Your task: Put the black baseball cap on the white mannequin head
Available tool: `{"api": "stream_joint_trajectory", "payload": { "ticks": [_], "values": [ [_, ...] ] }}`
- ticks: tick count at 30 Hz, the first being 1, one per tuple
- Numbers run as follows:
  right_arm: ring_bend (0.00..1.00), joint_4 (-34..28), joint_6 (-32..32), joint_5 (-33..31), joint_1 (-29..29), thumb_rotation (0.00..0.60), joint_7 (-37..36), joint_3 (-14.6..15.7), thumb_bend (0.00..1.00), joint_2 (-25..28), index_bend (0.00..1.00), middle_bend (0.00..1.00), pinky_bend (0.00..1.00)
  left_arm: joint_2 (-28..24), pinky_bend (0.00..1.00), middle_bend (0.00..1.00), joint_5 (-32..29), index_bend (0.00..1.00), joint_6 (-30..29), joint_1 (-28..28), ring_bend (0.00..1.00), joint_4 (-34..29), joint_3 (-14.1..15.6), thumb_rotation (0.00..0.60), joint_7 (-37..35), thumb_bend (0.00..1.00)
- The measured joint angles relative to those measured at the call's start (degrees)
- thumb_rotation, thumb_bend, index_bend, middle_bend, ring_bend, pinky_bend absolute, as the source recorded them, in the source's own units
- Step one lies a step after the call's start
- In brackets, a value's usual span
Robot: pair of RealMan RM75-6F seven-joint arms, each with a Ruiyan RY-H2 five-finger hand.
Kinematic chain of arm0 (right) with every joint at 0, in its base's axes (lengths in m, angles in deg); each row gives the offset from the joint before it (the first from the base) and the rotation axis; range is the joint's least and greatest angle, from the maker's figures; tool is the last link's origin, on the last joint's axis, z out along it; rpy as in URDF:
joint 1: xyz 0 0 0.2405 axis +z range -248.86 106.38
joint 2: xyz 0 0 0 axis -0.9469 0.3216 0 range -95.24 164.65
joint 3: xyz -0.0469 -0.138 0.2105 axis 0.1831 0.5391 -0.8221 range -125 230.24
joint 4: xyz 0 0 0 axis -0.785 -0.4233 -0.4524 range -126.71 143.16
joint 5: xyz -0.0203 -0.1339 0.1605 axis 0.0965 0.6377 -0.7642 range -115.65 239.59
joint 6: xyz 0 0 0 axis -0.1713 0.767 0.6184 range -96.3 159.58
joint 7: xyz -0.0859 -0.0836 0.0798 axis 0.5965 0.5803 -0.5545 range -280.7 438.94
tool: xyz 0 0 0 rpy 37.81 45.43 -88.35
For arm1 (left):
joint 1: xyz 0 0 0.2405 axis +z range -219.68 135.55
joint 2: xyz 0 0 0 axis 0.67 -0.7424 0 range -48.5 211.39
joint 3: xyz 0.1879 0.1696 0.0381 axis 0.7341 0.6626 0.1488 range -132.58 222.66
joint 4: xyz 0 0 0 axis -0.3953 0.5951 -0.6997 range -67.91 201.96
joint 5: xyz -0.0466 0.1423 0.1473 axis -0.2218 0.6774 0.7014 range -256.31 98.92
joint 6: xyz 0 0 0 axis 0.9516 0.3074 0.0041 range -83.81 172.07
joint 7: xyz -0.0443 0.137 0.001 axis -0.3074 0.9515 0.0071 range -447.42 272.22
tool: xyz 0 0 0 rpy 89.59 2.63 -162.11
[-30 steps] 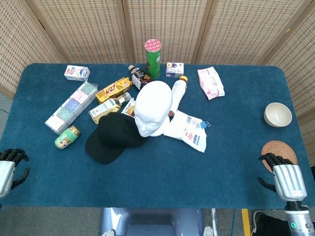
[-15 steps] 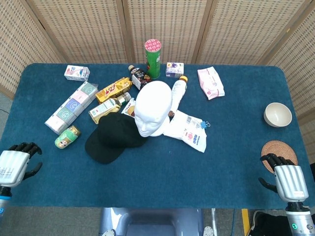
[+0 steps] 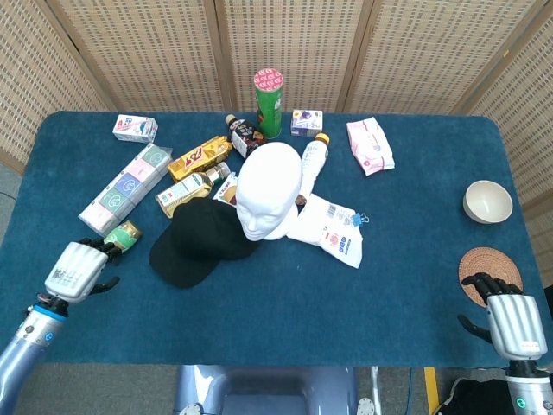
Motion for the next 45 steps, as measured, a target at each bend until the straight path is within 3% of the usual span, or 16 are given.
{"api": "stream_joint_trajectory", "payload": {
  "ticks": [13,28,41,45],
  "values": [
    [0.45,0.46,-1.11,-0.27,-1.24,0.6,-0.74,0.12,0.08,0.14,0.38,0.39,0.52,13.44,0.57,0.55,-0.52,0.55,4.28,-4.67,0.48,12.39,1.15,0.6,-2.31,0.16],
    [0.45,0.55,-1.48,-1.15,-2.07,0.6,-1.34,-0.21,0.08,0.46,0.38,0.39,0.52,20.74,0.57,0.55,-0.32,0.55,2.41,-6.69,0.48,22.06,1.81,0.6,-5.6,0.16],
    [0.45,0.77,-3.01,-1.82,-3.38,0.6,-2.37,-0.57,0.08,0.87,0.38,0.39,0.52,28.52,0.57,0.55,1.72,0.55,-4.06,-8.3,0.48,32.89,1.8,0.6,-11.63,0.16],
    [0.45,1.04,-3.32,-1.93,-3.66,0.6,-2.9,-0.69,0.08,0.88,0.38,0.39,0.52,30.64,0.57,0.53,2.26,0.55,-6.89,-9.0,0.42,35.72,1.32,0.6,-12.89,0.17]
  ]
}}
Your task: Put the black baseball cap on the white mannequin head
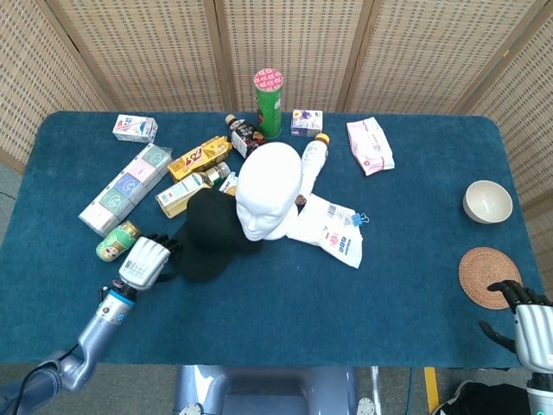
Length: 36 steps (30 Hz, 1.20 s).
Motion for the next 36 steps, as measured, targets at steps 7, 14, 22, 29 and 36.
{"api": "stream_joint_trajectory", "payload": {
  "ticks": [7,14,22,29,36],
  "values": [
    [0.45,0.62,-0.4,-0.2,-0.37,0.6,-0.91,-0.26,0.08,-0.14,0.38,0.39,0.52,2.61,0.36,0.3,-0.17,0.36,-1.67,-1.04,0.17,3.76,-0.42,0.6,-2.09,0.21],
    [0.46,1.04,-0.88,0.09,-0.51,0.6,-1.51,-0.54,0.08,-0.29,0.38,0.39,0.52,3.96,0.3,0.24,-1.39,0.31,-1.74,-2.74,0.11,4.4,-1.76,0.6,-3.57,0.34],
    [0.46,1.54,-0.96,0.16,-0.43,0.6,-2.19,-0.91,0.08,-0.45,0.38,0.39,0.52,3.91,0.35,0.24,-2.07,0.31,-3.66,-4.32,0.13,3.17,-3.24,0.6,-5.24,0.41],
    [0.46,1.54,-1.33,0.51,-0.49,0.6,-2.67,-1.05,0.08,-0.34,0.38,0.39,0.52,2.93,0.59,0.41,-1.77,0.58,-6.89,-4.05,0.41,1.8,-3.28,0.6,-5.61,0.5],
    [0.46,1.31,-1.15,0.86,-0.38,0.6,-3.06,-0.98,0.08,-0.32,0.38,0.39,0.52,0.79,0.72,0.58,-1.26,0.74,-10.37,-2.27,0.55,1.02,-2.56,0.6,-5.07,0.51]
  ]
}}
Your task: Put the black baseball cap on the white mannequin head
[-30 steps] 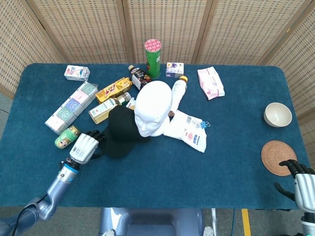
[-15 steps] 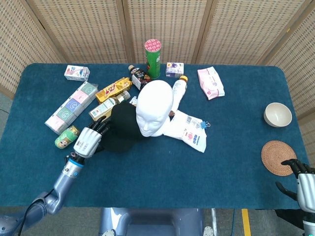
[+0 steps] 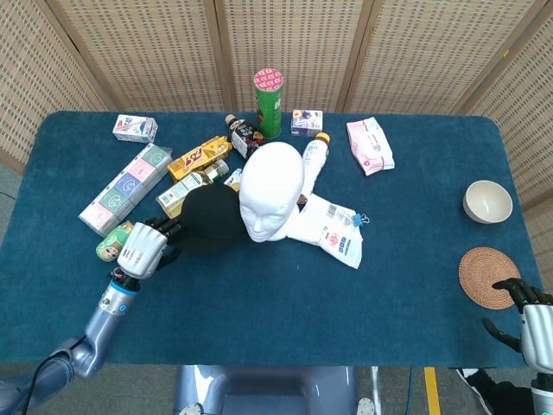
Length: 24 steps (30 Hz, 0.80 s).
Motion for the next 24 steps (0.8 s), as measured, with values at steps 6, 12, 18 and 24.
{"api": "stream_joint_trajectory", "payload": {
  "ticks": [6,12,18,24],
  "values": [
    [0.46,-0.32,0.25,0.35,0.36,0.6,-0.07,-0.12,0.08,0.04,0.38,0.39,0.52,-3.24,0.77,0.67,0.18,0.81,-2.51,1.84,0.63,-1.26,0.63,0.6,0.56,0.5],
    [0.46,-0.39,0.04,0.43,0.27,0.6,-0.47,-0.15,0.08,0.12,0.38,0.39,0.52,-5.82,0.78,0.7,0.97,0.81,-5.06,1.45,0.64,-3.07,-0.12,0.6,1.49,0.5],
    [0.46,-0.22,-0.23,0.48,0.12,0.6,-1.32,-0.18,0.08,0.17,0.38,0.39,0.52,-10.43,0.78,0.71,2.97,0.82,-7.56,-0.45,0.64,-7.75,-1.6,0.6,4.41,0.5],
    [0.46,-0.08,-0.18,0.62,0.22,0.6,-1.92,-0.24,0.08,0.21,0.38,0.39,0.52,-16.1,0.78,0.71,5.26,0.82,-8.75,-4.32,0.64,-14.24,-4.65,0.6,9.53,0.5]
  ]
}}
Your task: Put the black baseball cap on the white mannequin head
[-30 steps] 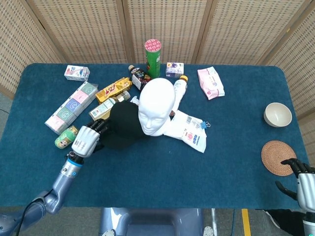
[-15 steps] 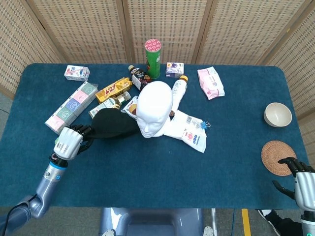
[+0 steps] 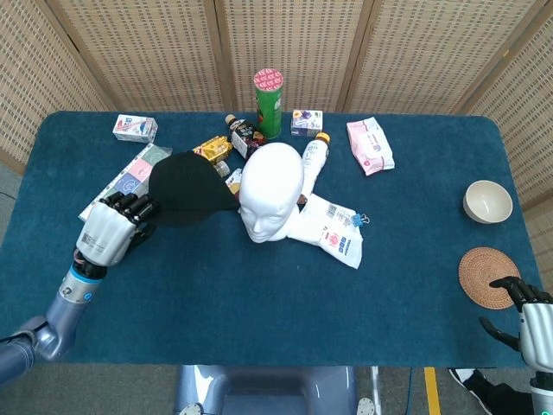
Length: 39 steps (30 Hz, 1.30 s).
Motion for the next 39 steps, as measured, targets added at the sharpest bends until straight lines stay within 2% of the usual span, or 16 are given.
{"api": "stream_joint_trajectory", "payload": {
  "ticks": [7,12,18,23,30,39],
  "values": [
    [0.46,-0.03,0.15,-0.17,0.09,0.6,-0.17,-0.13,0.08,-0.02,0.38,0.39,0.52,-4.44,0.78,0.71,0.69,0.82,2.23,-6.16,0.64,-5.15,-5.1,0.6,4.49,0.5],
    [0.46,-0.13,0.45,-0.41,0.16,0.6,-0.2,-0.17,0.08,-0.04,0.38,0.39,0.52,-5.43,0.78,0.71,0.27,0.82,5.27,-10.62,0.64,-5.67,-8.09,0.6,6.5,0.5],
    [0.46,-0.2,0.89,-1.0,0.18,0.6,-0.22,-0.2,0.08,0.0,0.38,0.39,0.52,-4.38,0.78,0.71,-0.87,0.82,8.79,-16.31,0.64,-2.86,-10.77,0.6,7.45,0.5],
    [0.46,-0.33,1.28,-1.57,0.2,0.6,-0.18,-0.34,0.08,0.14,0.38,0.39,0.52,-1.36,0.78,0.71,-1.6,0.82,10.95,-21.13,0.64,1.97,-11.91,0.6,7.04,0.5],
    [0.46,-0.37,1.95,-2.22,0.22,0.6,-0.1,-0.28,0.08,0.22,0.38,0.39,0.52,4.76,0.78,0.71,-1.66,0.82,11.95,-25.01,0.64,8.03,-10.59,0.6,5.56,0.49],
    [0.46,-0.17,2.06,-2.66,-0.07,0.6,-0.51,-0.18,0.08,0.34,0.38,0.39,0.53,10.82,0.78,0.71,0.2,0.82,9.45,-24.92,0.64,15.23,-4.49,0.6,3.51,0.48]
  ]
}}
